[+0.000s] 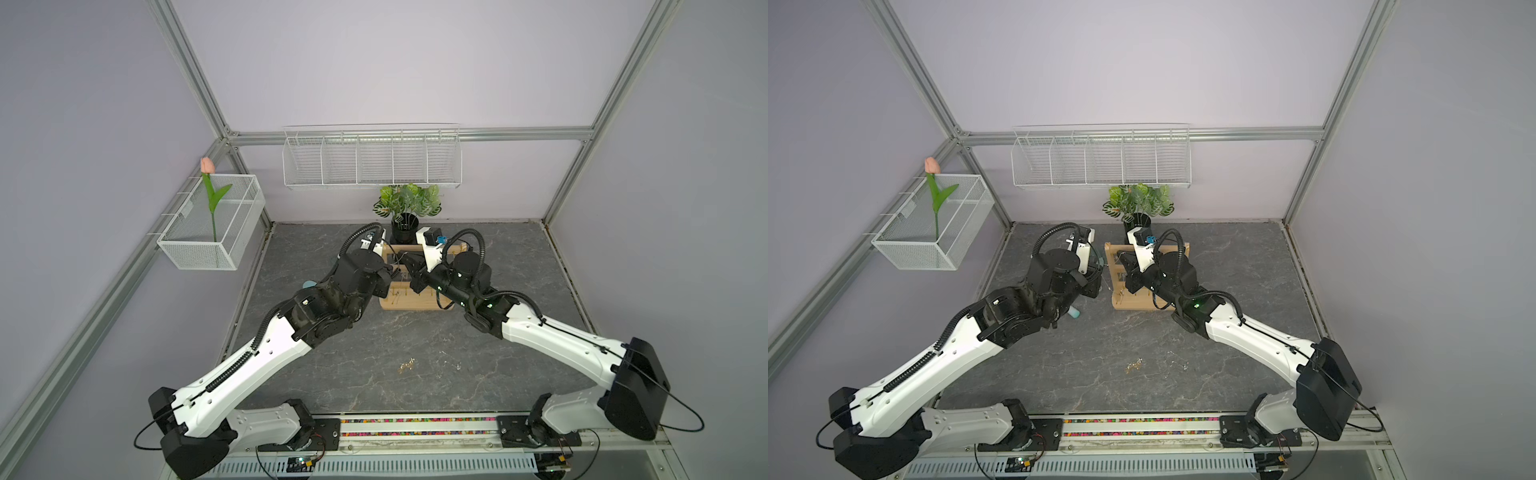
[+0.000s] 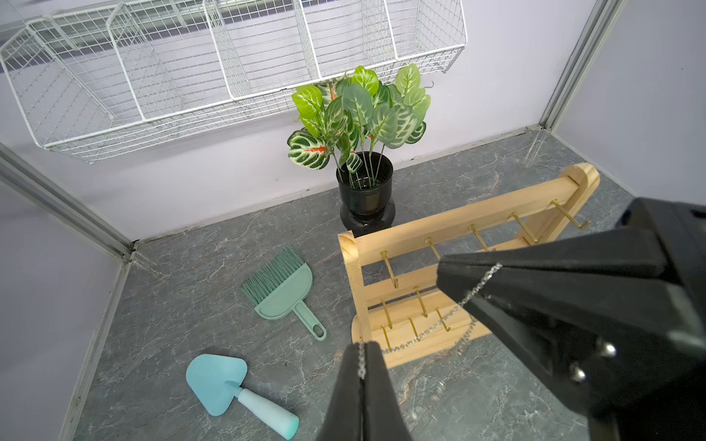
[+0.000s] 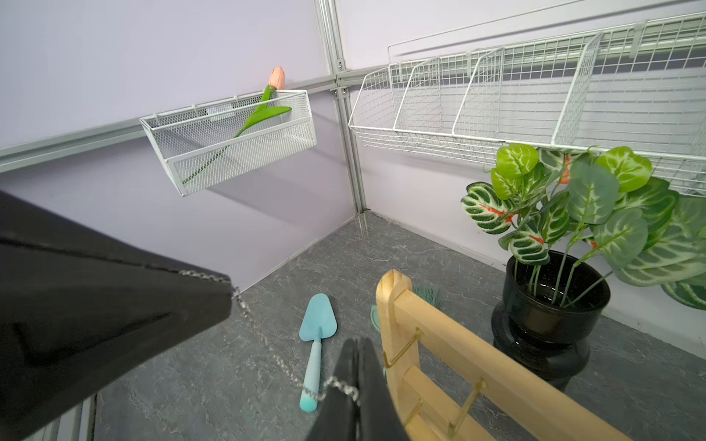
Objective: Hang the necklace on the jewelry display stand
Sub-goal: Pick up the necklace from the center of the board.
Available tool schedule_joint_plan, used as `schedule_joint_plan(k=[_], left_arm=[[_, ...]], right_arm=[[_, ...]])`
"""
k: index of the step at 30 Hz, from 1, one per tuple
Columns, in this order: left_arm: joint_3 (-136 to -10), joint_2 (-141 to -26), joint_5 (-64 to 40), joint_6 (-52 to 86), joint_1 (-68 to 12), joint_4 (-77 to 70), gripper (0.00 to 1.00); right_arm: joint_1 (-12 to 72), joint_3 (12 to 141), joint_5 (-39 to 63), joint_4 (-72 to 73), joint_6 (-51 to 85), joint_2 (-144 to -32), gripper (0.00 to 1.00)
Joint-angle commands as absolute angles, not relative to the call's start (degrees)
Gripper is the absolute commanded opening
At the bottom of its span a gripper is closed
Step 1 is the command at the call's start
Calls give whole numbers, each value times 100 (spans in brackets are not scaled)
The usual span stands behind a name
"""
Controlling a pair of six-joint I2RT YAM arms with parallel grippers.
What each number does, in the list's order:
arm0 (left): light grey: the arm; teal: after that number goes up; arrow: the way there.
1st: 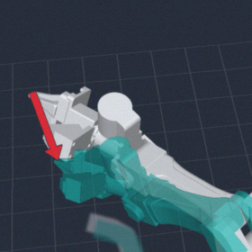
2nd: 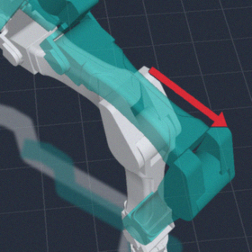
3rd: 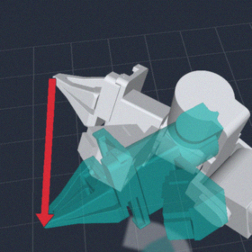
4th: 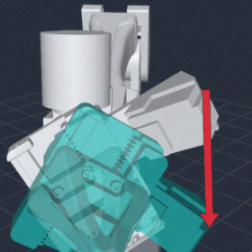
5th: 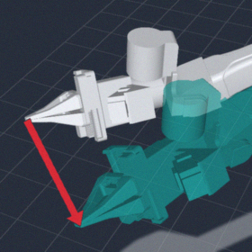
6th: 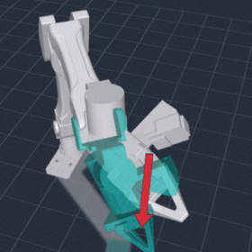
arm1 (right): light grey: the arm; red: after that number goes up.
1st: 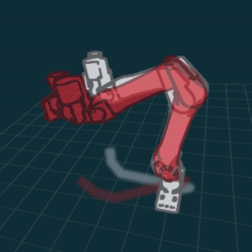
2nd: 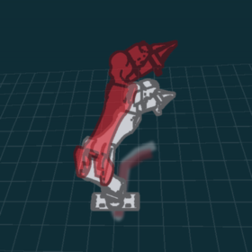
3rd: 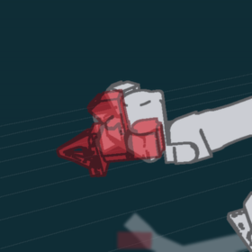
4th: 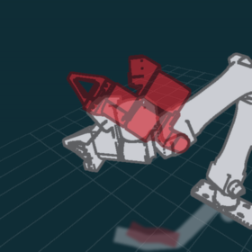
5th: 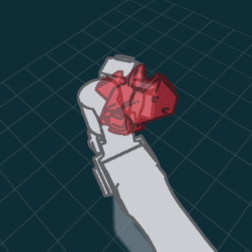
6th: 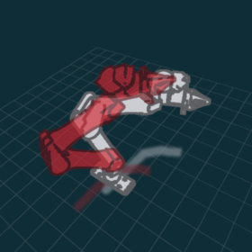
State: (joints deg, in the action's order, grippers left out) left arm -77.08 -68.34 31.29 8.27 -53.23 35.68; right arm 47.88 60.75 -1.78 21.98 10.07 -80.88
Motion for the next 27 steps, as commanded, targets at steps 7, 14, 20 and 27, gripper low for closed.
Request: schedule_joint_plan(k=[7, 14, 20, 27], left_arm=[[-7884, -7203, 3136, 757, -5065, 3288, 0], [-7890, -7290, 2882, 809, -4805, 3172, 0], [-7864, -7378, 2821, 817, -4783, 3174, 0], [-7846, -7445, 2739, 854, -4602, 3059, 0]], right_arm=[[4770, 5990, -637, 2821, 1106, -8388, 7], [4738, 6029, -749, 2953, 1121, -8539, 7], [4737, 6045, -751, 2997, 1182, -8647, 8], [4720, 6082, -809, 3079, 1211, -8815, 8]])
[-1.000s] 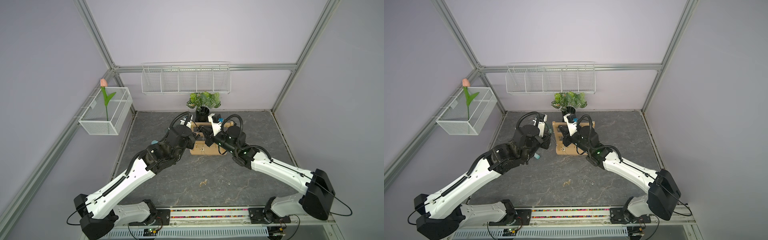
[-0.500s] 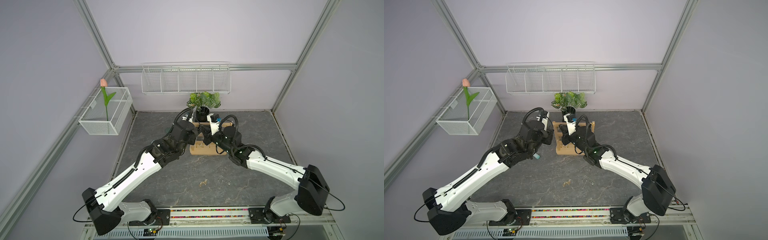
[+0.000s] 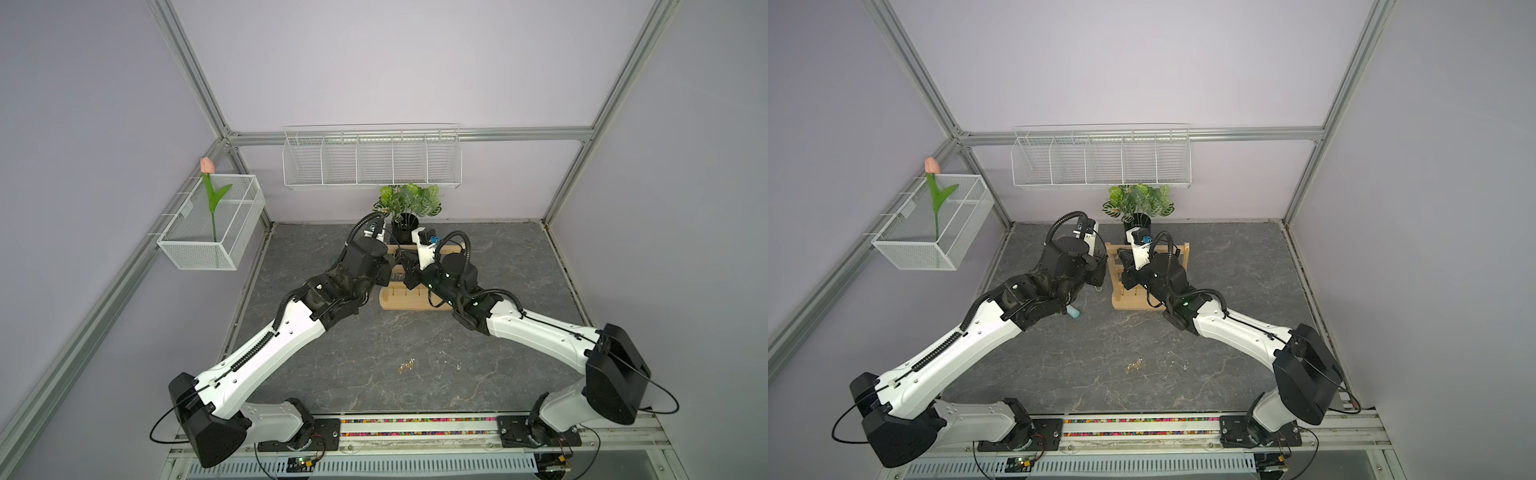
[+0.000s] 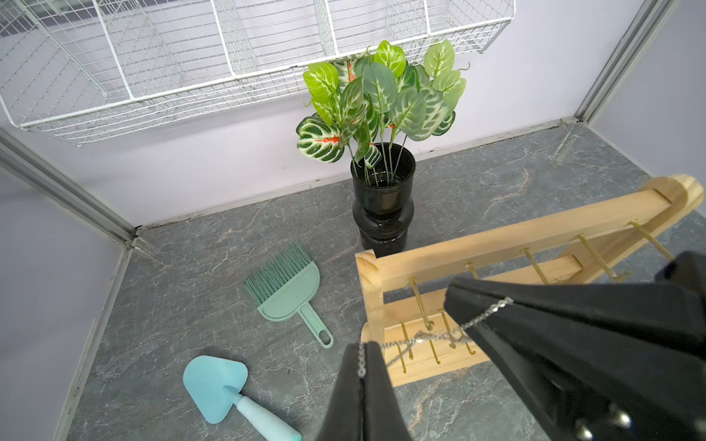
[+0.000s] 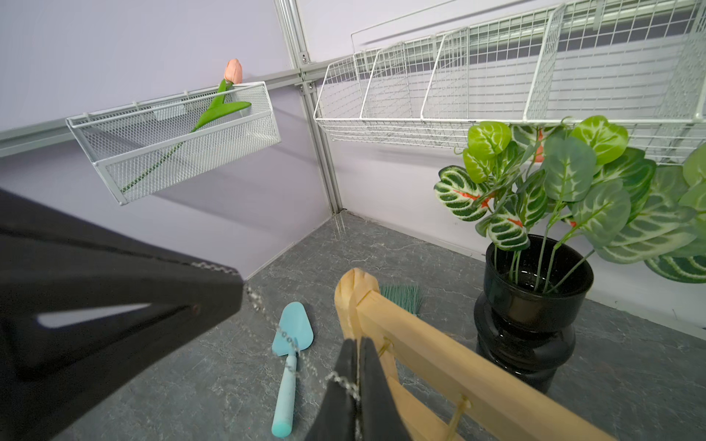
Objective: Hang the necklace on the jewelry display stand
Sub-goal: Pick up the necklace from the center of the board.
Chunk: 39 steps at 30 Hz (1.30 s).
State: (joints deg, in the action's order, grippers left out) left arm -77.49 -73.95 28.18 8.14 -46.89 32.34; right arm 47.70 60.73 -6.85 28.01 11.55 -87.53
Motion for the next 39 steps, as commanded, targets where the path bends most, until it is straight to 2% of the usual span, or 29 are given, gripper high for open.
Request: schedule_joint_plan(k=[1, 32, 39], left_arm=[[-7853, -7452, 2721, 852, -4582, 3050, 0], [-7993, -7942, 2571, 831, -4403, 2781, 0], [-7976, -7807, 2529, 860, -4395, 2758, 0]], right_arm=[[4720, 6095, -816, 3083, 1208, -8839, 8], [4694, 6085, -1073, 3057, 1194, -8952, 13], [4692, 5976, -1127, 3164, 1173, -8842, 7]])
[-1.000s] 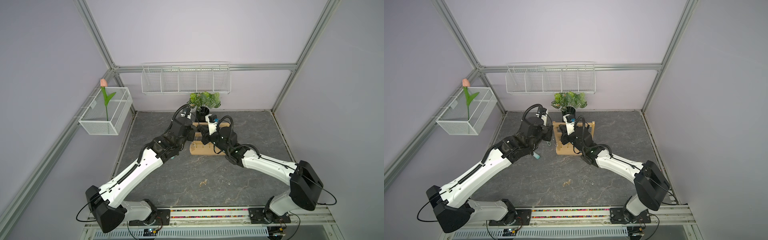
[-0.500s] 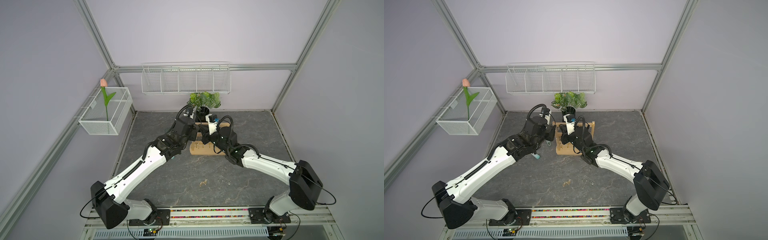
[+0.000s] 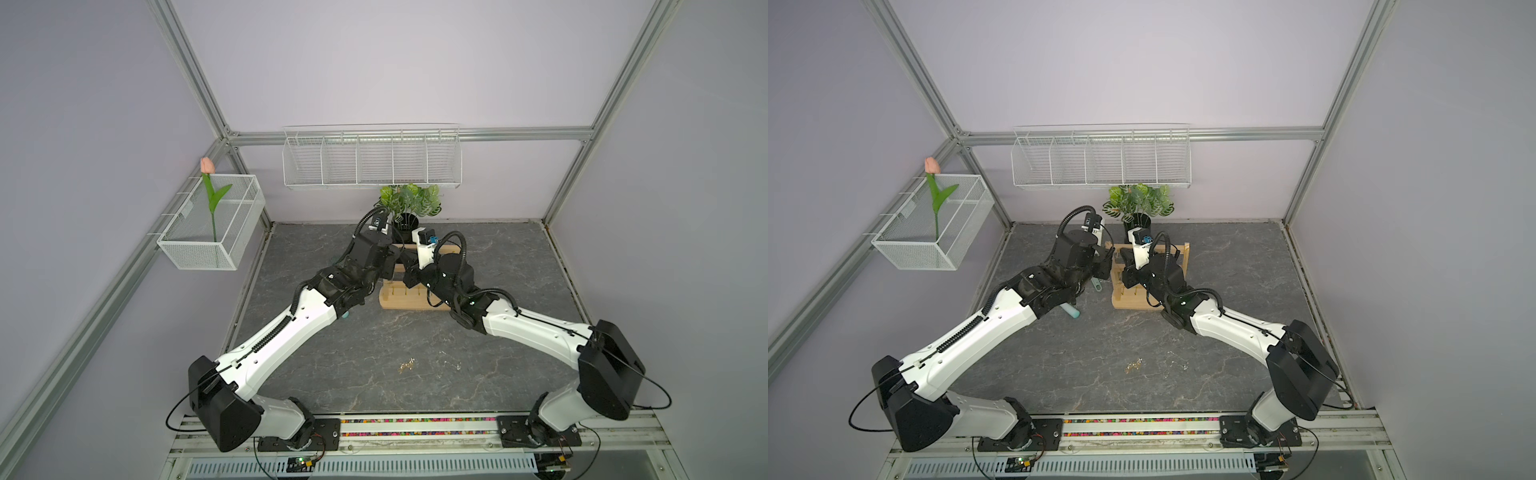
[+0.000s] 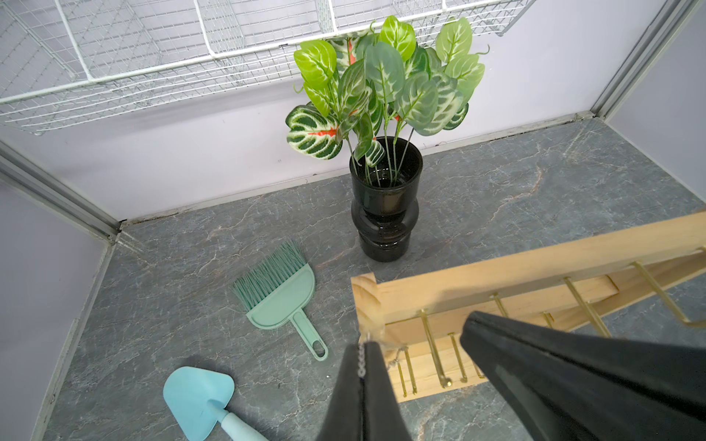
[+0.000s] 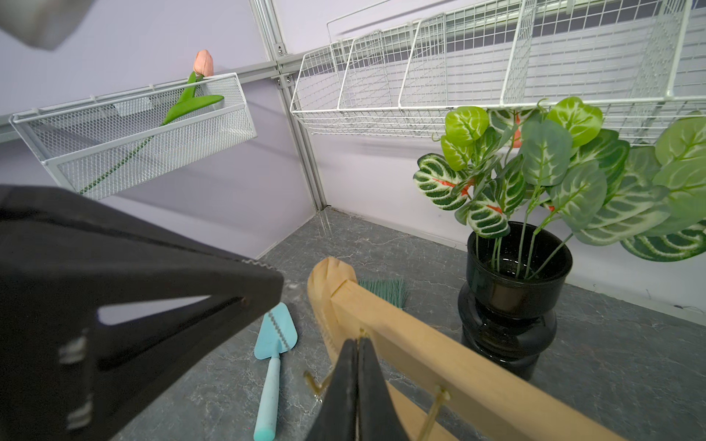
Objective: Hang the necklace on the jewelry display stand
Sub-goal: Pick up the necklace from the center of the board.
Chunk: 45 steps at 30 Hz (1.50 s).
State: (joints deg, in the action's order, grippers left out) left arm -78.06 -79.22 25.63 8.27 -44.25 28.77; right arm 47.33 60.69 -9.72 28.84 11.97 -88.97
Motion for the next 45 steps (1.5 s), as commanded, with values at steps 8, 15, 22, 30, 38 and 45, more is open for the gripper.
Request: schedule_joint_plan(k=[8, 15, 22, 30, 38, 45], left_arm=[[-8061, -7584, 2180, 830, -4394, 3020, 0], [-8037, -7409, 1998, 832, -4403, 3168, 0], [-8140, -7319, 1629, 858, -4412, 3347, 0], [-8260, -7321, 1424, 861, -4421, 3425, 0], [-8380, -7304, 1327, 833, -4494, 3494, 0], [-8433, -7300, 1352, 813, -4548, 3559, 0]], right_arm=[[4696, 5797, -305, 3183, 871, -8530, 18], [4696, 5830, 15, 2998, 719, -8409, 28], [4703, 6029, 218, 2905, 634, -8526, 30], [4704, 6205, 386, 2742, 525, -8662, 31], [4701, 6266, 279, 2759, 553, -8729, 28], [4685, 6285, 231, 2839, 597, -8780, 27]])
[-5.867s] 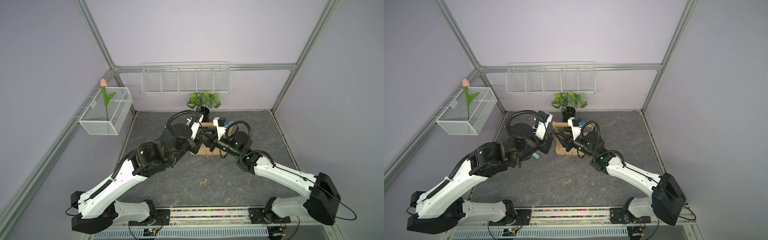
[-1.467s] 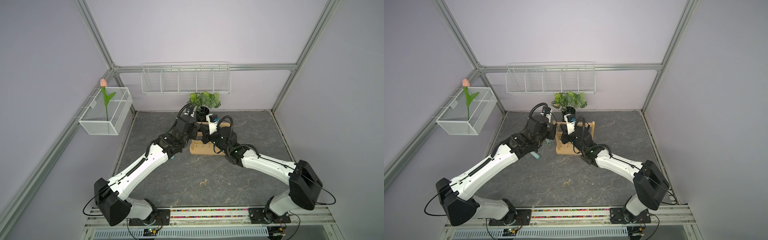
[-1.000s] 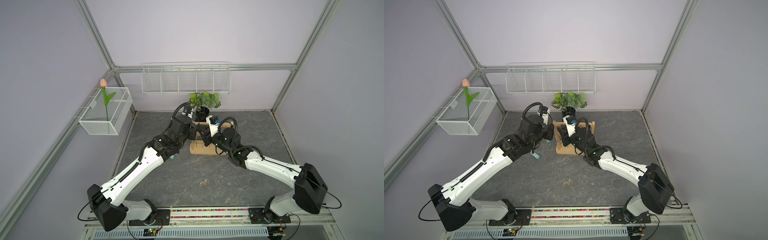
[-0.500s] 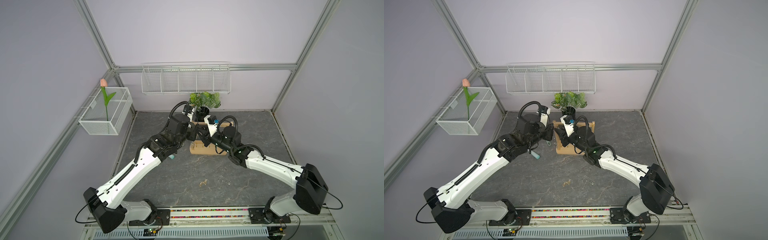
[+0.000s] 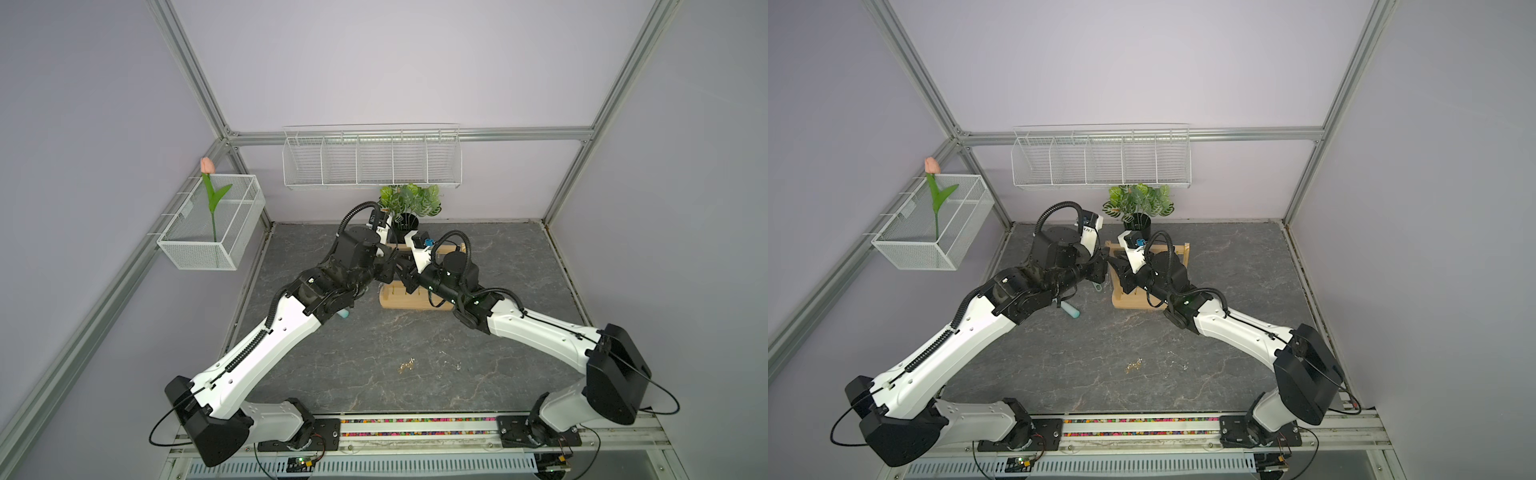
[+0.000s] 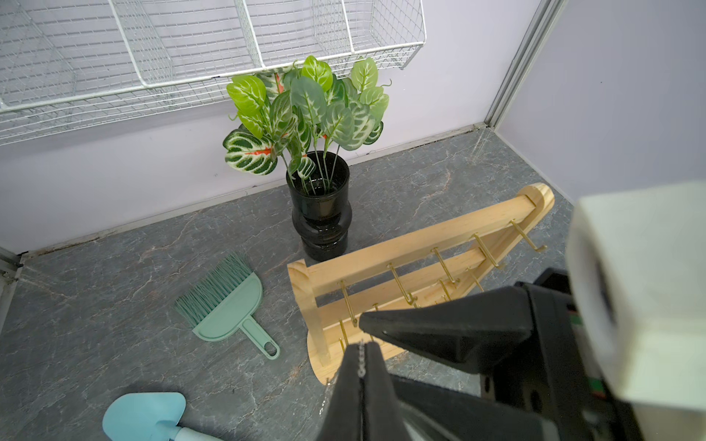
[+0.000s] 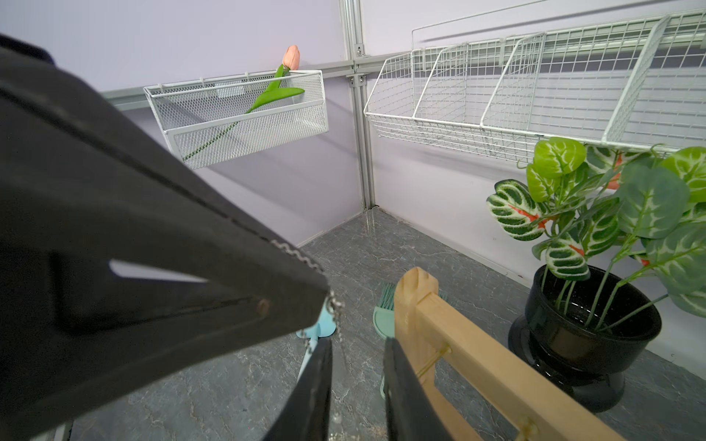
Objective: Hang the necklace on the jewelry display stand
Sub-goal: Pick up the necklace from the center of the board, then hang the necklace on the stand.
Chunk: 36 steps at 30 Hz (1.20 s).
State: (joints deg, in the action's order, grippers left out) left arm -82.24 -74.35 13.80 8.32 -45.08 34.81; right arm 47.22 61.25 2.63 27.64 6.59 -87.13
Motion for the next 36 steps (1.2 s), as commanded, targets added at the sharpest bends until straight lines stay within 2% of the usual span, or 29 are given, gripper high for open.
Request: schedule_joint_plan(k=[1, 10, 19, 36], left_arm=[[-8436, -7296, 1351, 809, -4553, 3556, 0], [-8472, -7261, 1362, 826, -4579, 3561, 0], [-8407, -7098, 1467, 844, -4578, 3527, 0], [-8275, -7393, 1744, 742, -4579, 3481, 0]], right_arm=[[4685, 6297, 256, 2838, 597, -8793, 27], [4687, 6355, 361, 2830, 613, -8877, 29], [4670, 6184, 103, 2954, 666, -8803, 7], [4668, 6095, -215, 2919, 572, -8440, 7]])
